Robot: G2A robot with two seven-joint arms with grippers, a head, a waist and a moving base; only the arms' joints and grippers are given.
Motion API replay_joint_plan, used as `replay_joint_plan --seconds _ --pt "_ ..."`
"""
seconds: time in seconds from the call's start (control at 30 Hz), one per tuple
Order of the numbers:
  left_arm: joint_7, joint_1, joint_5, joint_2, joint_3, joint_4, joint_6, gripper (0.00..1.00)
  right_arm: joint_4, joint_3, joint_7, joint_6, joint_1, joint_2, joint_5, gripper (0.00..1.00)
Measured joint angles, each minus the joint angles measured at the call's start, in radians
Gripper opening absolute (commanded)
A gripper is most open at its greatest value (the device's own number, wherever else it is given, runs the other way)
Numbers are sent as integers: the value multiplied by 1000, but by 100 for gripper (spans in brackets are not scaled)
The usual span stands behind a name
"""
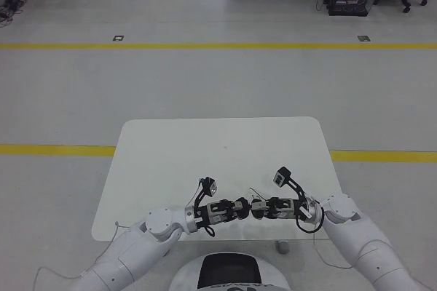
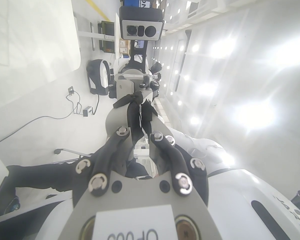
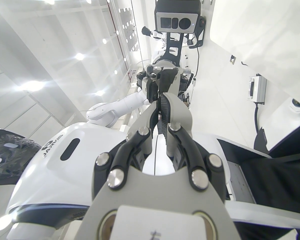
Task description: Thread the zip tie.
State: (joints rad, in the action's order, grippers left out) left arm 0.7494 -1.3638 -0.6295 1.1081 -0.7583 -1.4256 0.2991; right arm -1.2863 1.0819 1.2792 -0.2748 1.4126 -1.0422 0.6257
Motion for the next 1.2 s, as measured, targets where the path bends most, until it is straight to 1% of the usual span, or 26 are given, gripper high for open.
replay_joint_plan --seconds 0.17,0.2,0.4,0.43,0.47,0.5,0.67,0.8,0.97,1.03,1.2 --pt "1 1 0 1 1 2 -1 2 2 -2 0 0 -2 -1 2 0" --pt "1 1 0 1 1 3 -1 0 2 -2 0 -1 -2 -1 2 0" --pt "2 3 0 1 2 5 0 0 4 -2 -3 -2 -2 -1 5 0" --pt "3 3 0 1 3 6 1 0 5 -2 -4 -2 -3 -1 5 18" --pt "3 3 1 2 3 6 1 0 5 -2 -4 -1 -3 -1 5 69" --pt "4 4 1 2 3 6 1 0 6 -2 -6 0 -2 -1 5 100" --pt "1 5 2 2 2 12 6 0 5 6 -16 11 2 0 17 100" --pt "1 2 10 0 -4 10 19 0 -2 28 -24 11 12 5 24 100" --pt "-8 -13 8 -5 -19 4 35 0 -27 62 -52 15 36 12 37 100" --pt "1 -16 0 -7 -27 -3 41 0 -32 63 -59 26 40 12 43 100" --pt "4 -16 0 -7 -27 -4 41 0 -31 63 -59 26 39 12 42 100"
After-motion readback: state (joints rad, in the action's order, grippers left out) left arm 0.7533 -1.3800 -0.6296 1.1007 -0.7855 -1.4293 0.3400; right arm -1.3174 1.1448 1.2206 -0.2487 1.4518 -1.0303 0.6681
